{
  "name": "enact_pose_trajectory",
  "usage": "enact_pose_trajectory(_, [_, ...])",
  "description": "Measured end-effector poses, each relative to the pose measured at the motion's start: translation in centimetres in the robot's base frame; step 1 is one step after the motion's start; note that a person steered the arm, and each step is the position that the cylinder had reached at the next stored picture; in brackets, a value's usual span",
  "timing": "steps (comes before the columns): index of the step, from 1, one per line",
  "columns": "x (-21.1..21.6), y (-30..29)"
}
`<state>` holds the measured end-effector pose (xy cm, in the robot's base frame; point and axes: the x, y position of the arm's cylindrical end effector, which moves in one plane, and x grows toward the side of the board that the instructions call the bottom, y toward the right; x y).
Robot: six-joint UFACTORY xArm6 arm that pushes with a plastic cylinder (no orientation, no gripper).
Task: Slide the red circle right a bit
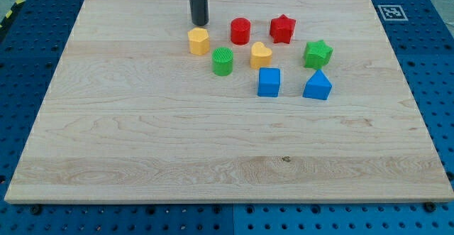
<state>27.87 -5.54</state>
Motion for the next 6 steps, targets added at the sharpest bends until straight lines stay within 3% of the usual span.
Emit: enact_pose_trajectory(6, [5.4,6.1])
